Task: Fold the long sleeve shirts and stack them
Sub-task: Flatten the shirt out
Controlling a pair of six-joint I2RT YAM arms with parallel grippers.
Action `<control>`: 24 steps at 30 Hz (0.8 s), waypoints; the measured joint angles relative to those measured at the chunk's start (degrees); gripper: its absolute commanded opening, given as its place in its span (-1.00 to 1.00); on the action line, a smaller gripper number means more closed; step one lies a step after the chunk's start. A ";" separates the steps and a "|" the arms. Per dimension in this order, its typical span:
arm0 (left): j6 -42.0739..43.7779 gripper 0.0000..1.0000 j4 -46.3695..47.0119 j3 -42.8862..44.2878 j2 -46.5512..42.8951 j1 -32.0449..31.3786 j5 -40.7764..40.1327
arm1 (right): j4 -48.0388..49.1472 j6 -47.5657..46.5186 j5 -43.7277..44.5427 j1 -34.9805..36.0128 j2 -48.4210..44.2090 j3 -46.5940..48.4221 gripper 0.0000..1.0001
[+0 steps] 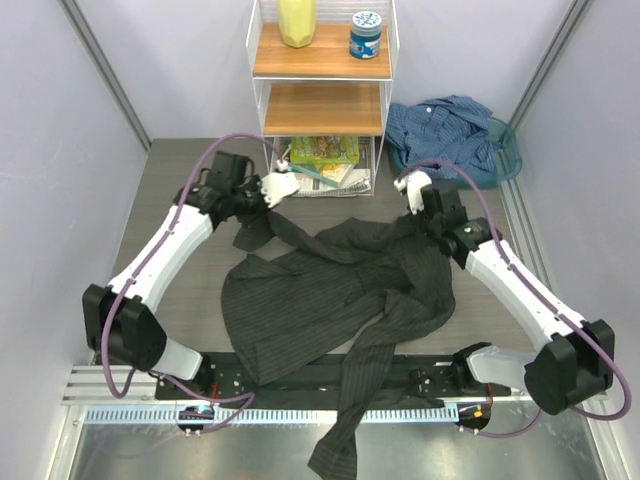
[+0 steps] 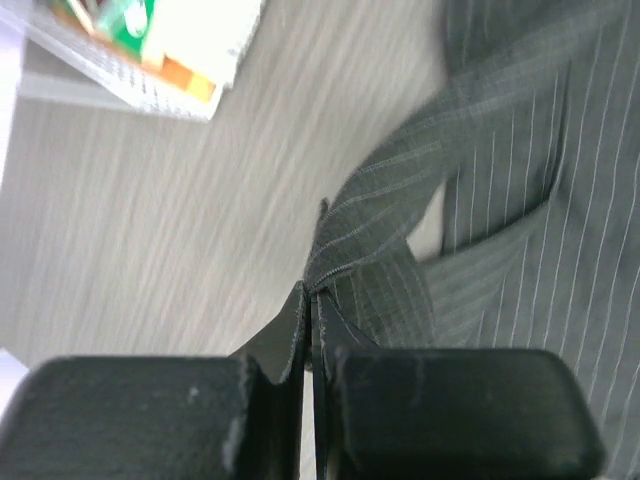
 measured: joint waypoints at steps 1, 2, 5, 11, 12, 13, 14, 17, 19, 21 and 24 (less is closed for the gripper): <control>-1.40 -1.00 0.48 0.98 1.01 -1.73 -1.60 | 0.24 0.24 3.06 -0.07 0.07 -2.75 0.05; -3.26 -1.00 1.36 2.36 2.43 -4.31 -4.50 | -0.20 0.46 4.92 -0.39 0.66 -5.51 0.35; -7.50 -1.00 2.71 5.49 6.05 -8.83 -10.29 | -5.22 1.14 6.34 -2.51 3.52 -9.29 0.64; -16.04 -1.00 -0.20 18.56 12.33 -10.19 -14.53 | -8.94 -1.53 -5.90 -9.81 2.49 -1.25 0.80; -17.62 -1.00 -0.48 21.05 12.61 -10.14 -13.86 | -8.13 -2.38 -9.90 -10.36 1.49 0.00 0.80; -19.23 -1.00 -0.44 22.99 12.50 -10.12 -12.68 | -7.08 -2.99 -14.01 -10.56 0.39 0.74 0.81; -20.74 -1.00 0.07 24.15 11.87 -10.08 -11.26 | -5.97 -3.48 -18.12 -10.49 -0.61 1.14 0.81; -25.22 -1.00 2.21 23.89 8.02 -10.10 -6.25 | -2.71 -4.24 -29.44 -9.81 -1.14 1.95 0.83; -27.54 -1.00 3.13 23.54 5.49 -10.19 -3.50 | -0.92 -4.70 -34.38 -8.90 0.94 2.89 0.88; -29.31 -1.00 4.13 23.54 3.72 -10.27 -1.57 | 1.11 -5.09 -38.21 -7.63 4.48 4.20 0.91; -31.17 -1.00 5.40 23.54 2.10 -10.45 0.35 | 4.09 -3.78 -41.83 -5.11 9.40 5.81 0.96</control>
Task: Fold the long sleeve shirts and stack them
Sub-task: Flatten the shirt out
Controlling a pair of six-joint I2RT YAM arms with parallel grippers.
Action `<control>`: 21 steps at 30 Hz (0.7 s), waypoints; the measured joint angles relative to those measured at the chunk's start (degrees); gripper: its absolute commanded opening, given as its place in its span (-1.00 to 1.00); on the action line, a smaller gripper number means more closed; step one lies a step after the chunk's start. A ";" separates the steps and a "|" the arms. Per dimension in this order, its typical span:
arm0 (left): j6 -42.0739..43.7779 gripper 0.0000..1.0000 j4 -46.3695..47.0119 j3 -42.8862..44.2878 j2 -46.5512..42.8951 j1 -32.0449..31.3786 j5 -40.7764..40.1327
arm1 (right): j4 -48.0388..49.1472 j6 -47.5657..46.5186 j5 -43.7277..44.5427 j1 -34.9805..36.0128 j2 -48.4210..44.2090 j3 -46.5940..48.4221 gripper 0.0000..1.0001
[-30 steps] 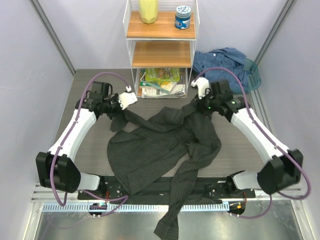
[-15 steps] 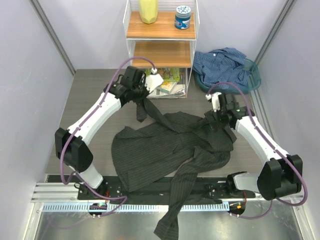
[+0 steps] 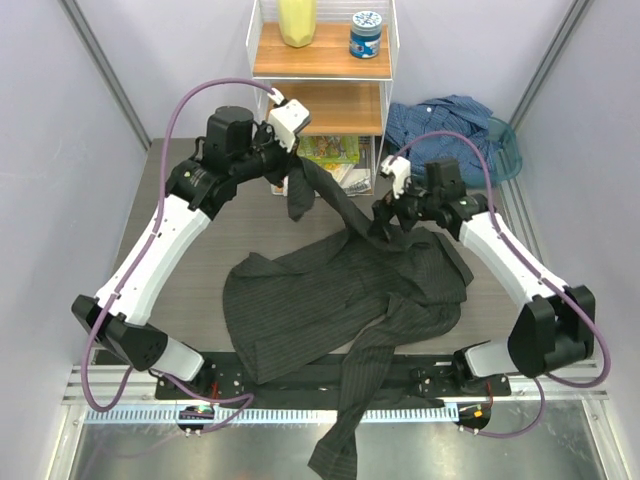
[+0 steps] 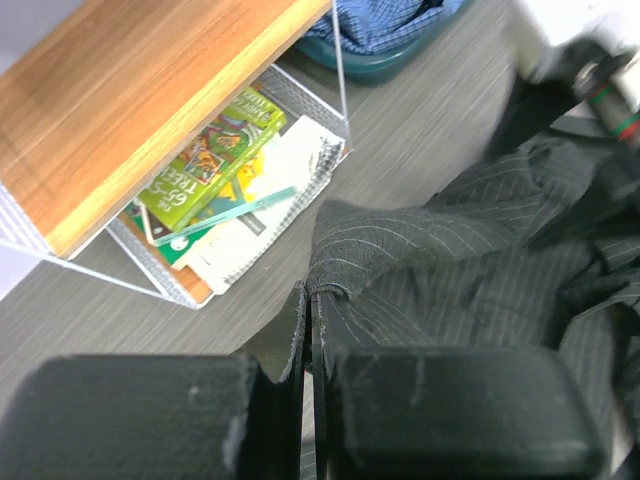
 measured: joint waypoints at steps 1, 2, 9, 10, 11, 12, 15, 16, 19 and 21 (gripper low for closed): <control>-0.28 -1.00 0.15 0.00 -0.11 -0.02 0.31 | 0.98 0.94 -0.96 1.11 1.22 0.52 0.97; -0.76 -1.00 0.26 0.00 -0.11 -0.09 0.52 | 1.77 1.68 -1.66 2.29 2.10 1.05 0.96; -1.38 -1.00 0.59 0.00 0.02 -0.11 0.76 | 7.96 4.13 0.17 9.11 4.02 2.40 0.58; -1.44 -1.00 0.61 0.00 0.02 -0.11 0.74 | 8.92 4.11 1.49 9.11 4.55 2.40 0.44; -1.55 -1.00 0.63 0.00 0.02 -0.13 0.76 | 9.60 3.85 2.51 8.94 5.14 2.40 0.29; -1.60 -1.00 0.66 0.00 0.02 -0.13 0.96 | 10.56 4.04 4.24 8.68 6.32 2.40 0.05; -1.62 -1.00 0.74 0.00 -0.09 -0.13 2.12 | 11.69 4.52 7.89 7.67 9.40 2.40 -0.20; -1.62 -1.00 0.74 0.00 -0.20 -0.13 2.43 | 11.76 4.90 8.96 7.23 10.23 2.45 -0.56; -0.94 -0.92 0.66 -0.31 -1.05 -0.13 4.68 | 11.50 5.60 10.38 4.94 11.08 3.08 -0.98; 0.57 -0.75 -0.46 -0.52 -1.81 -0.59 9.22 | 10.86 6.21 10.54 3.04 11.06 4.59 -0.98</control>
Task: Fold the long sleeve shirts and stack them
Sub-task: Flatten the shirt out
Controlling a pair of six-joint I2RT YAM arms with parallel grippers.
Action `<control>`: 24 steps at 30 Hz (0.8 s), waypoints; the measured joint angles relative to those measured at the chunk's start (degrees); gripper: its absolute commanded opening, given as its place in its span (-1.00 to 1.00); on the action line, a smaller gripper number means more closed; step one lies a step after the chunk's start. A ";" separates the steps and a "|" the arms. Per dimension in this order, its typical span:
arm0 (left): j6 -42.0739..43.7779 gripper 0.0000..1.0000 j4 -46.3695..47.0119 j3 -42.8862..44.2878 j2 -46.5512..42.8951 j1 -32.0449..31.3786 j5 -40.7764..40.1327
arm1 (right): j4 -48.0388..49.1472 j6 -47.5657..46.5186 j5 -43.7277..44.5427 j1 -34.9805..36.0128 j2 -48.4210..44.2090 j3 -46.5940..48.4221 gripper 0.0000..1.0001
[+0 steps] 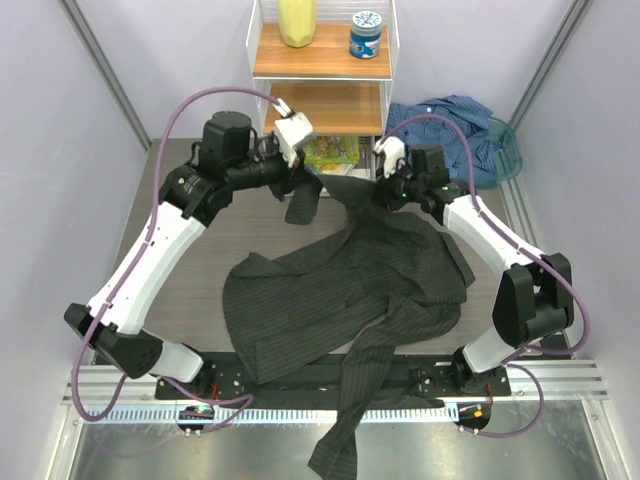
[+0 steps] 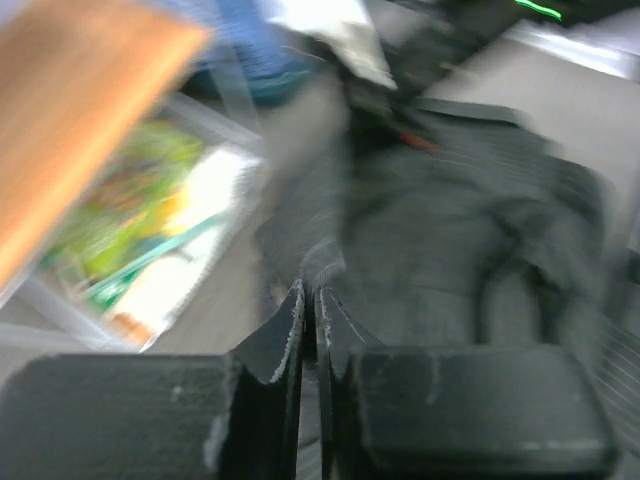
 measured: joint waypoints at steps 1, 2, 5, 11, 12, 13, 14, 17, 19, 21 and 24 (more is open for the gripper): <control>1.01 -0.59 -1.33 -0.13 -0.63 -0.96 2.80 | -0.15 0.17 -0.09 -1.01 0.00 1.14 -0.98; 2.67 -0.48 -2.60 -0.26 -1.18 -3.06 4.52 | -0.20 0.28 -0.28 -1.84 -0.04 2.21 -0.98; 8.81 0.22 -9.25 -0.87 -1.90 -14.21 7.89 | -0.09 0.48 -0.94 -4.02 -0.96 3.72 -0.98; 15.63 0.53 -18.95 -14.93 -5.53 -20.92 9.64 | -1.86 -0.81 -2.47 -4.74 -4.09 3.67 -0.98; 16.15 0.52 -19.61 -16.81 -6.36 -17.38 9.29 | -2.03 -1.05 -2.64 -4.74 -4.48 3.61 -0.98; 16.90 0.51 -19.74 -18.93 -7.39 -12.13 8.70 | -2.23 -1.49 -2.84 -4.72 -5.05 3.34 -0.98; 17.92 0.50 -19.69 -20.74 -8.22 -6.67 7.39 | -2.62 -1.90 -3.06 -4.74 -5.75 2.95 -0.98; 21.73 0.50 -18.99 -26.32 -9.53 5.88 2.45 | -4.22 -3.19 -4.11 -4.92 -8.55 1.49 -0.98; 24.35 0.47 -18.84 -29.11 -8.57 9.49 0.20 | -5.25 -4.00 -4.98 -5.03 -10.34 0.76 -0.98; 25.99 0.40 -18.78 -30.08 -5.73 11.61 -1.14 | -6.84 -5.09 -5.66 -5.03 -12.39 0.15 -0.98; 27.28 0.20 -17.31 -28.79 2.73 15.15 -1.84 | -8.02 -6.03 -6.25 -5.03 -13.73 -0.39 -0.98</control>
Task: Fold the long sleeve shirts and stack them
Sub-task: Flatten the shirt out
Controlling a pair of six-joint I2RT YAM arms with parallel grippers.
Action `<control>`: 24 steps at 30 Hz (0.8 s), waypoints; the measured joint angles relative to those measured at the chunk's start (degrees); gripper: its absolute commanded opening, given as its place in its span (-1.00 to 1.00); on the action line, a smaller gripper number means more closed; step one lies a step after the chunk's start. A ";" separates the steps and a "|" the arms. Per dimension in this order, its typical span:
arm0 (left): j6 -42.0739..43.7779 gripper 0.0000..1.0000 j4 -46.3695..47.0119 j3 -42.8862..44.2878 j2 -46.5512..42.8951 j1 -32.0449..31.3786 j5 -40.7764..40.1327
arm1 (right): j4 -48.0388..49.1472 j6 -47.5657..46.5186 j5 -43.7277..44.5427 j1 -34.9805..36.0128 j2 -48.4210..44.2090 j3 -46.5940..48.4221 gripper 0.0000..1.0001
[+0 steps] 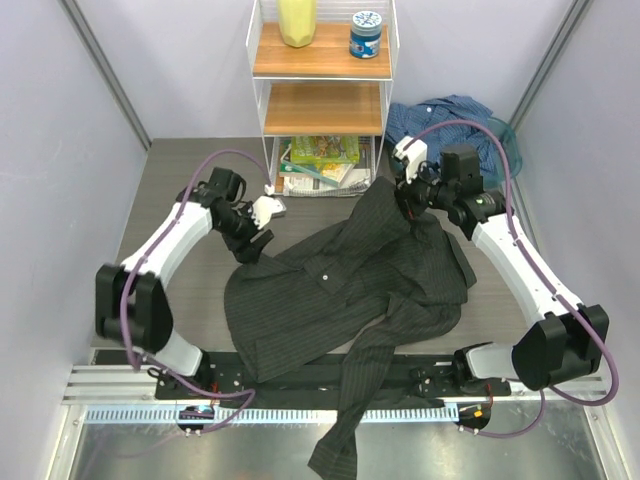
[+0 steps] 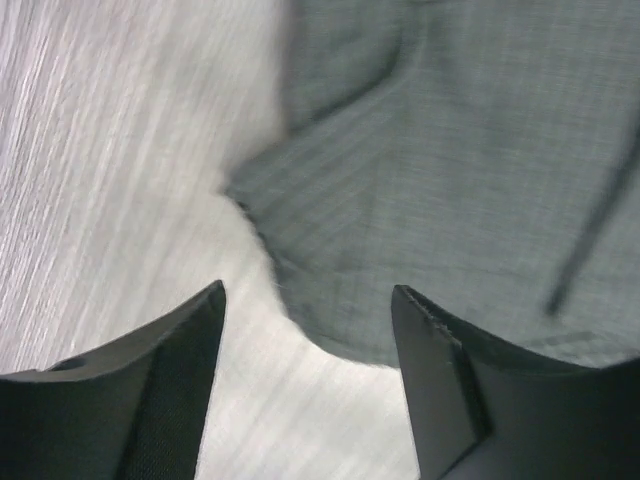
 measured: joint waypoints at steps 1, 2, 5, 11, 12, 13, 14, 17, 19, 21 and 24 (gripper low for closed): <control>0.13 0.19 0.59 0.74 2.49 0.81 -0.24 | -0.39 -0.31 -0.22 0.02 -0.22 -0.15 -0.98; 0.57 0.19 0.85 1.92 5.44 1.66 -0.26 | -0.83 -0.55 -0.46 0.02 -0.22 -0.22 -0.98; 2.47 0.29 0.55 6.56 12.76 3.30 0.04 | -2.10 -0.68 -0.92 0.00 -0.07 -0.24 -0.98; 7.13 0.35 -1.11 14.34 20.46 3.65 2.51 | -3.13 -0.68 -1.11 0.00 0.81 -0.22 -0.98; 7.76 0.35 -1.55 14.88 21.27 3.63 2.86 | -3.15 -0.68 -1.11 0.00 0.92 -0.22 -0.97; 8.59 0.35 -2.10 15.23 22.08 3.61 3.23 | -3.17 -0.70 -1.09 0.00 1.11 -0.20 -0.98; 9.03 0.36 -2.54 15.41 22.71 3.61 3.56 | -3.21 -0.70 -1.07 0.00 1.22 -0.20 -0.98; 10.56 0.36 -3.91 15.63 25.27 3.45 4.37 | -3.26 -0.76 -1.03 0.00 1.44 -0.17 -0.98; 11.41 0.36 -4.57 15.63 27.02 3.37 4.63 | -3.28 -0.81 -0.92 0.00 1.53 -0.13 -0.98; 11.89 0.36 -4.79 15.61 28.48 3.19 4.66 | -3.28 -0.83 -0.76 0.00 1.62 -0.07 -0.98; 12.35 0.34 -4.33 15.37 29.35 2.69 4.59 | -3.34 -0.87 -0.46 -0.04 1.62 -0.02 -0.98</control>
